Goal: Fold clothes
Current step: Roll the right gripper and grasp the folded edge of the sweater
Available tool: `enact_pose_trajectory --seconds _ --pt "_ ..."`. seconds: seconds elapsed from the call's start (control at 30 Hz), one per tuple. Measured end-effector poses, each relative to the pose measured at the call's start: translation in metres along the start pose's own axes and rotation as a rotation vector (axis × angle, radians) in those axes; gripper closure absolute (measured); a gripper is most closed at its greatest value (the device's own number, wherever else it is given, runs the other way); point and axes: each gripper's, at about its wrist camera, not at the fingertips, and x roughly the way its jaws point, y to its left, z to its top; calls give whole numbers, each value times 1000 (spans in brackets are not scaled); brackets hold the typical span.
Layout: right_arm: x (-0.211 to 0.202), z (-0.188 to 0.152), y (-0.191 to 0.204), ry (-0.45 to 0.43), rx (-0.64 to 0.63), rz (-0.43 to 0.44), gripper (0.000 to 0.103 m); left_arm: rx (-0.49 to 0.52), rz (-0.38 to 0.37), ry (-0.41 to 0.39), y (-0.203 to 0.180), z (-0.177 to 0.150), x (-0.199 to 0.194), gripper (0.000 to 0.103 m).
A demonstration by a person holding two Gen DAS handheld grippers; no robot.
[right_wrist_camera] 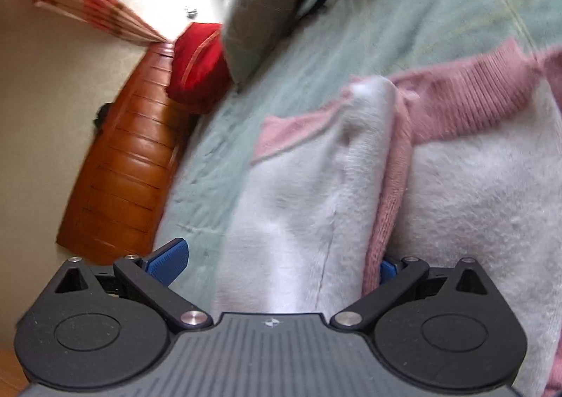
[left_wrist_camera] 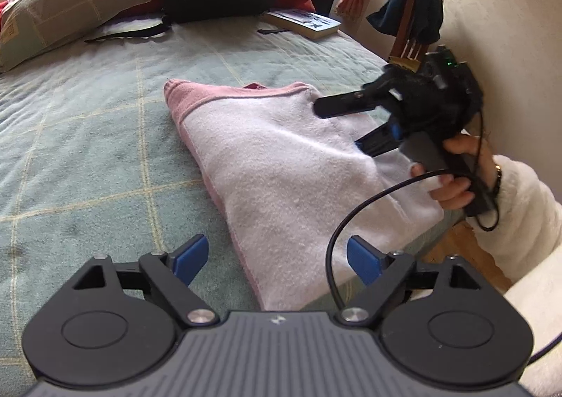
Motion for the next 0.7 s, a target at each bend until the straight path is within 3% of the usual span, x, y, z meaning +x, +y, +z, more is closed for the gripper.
enact_pose_trajectory --seconds 0.07,0.2,0.27,0.33,0.37,0.43,0.5,0.57,0.6,0.63,0.7 --pt "-3 -7 1 -21 -37 -13 3 7 7 11 -1 -1 1 17" --pt "-7 -14 -3 -49 -70 -45 19 16 8 33 -2 0 5 17" --pt "-13 -13 -14 -57 -41 -34 31 23 17 46 -4 1 7 17" --pt "-17 -11 -25 -61 -9 -24 50 35 35 60 -7 1 9 17" --pt "-18 -11 -29 -60 6 -18 54 40 43 64 -9 1 10 17" --pt "-20 -11 -28 -57 35 -25 55 45 46 70 -10 0 10 17" --pt "-18 -15 -15 -54 -22 -68 45 44 46 70 -11 -2 9 17" --pt "-12 -21 -3 -56 -96 -115 45 43 46 68 -11 -2 7 17" --pt "-11 -23 -2 -58 -114 -132 50 42 46 67 -11 -3 6 17" --pt "-10 -24 -2 -62 -125 -147 64 41 47 65 -11 -3 6 17" --pt "-14 -22 -9 -65 -89 -150 75 40 47 63 -11 -4 4 17"
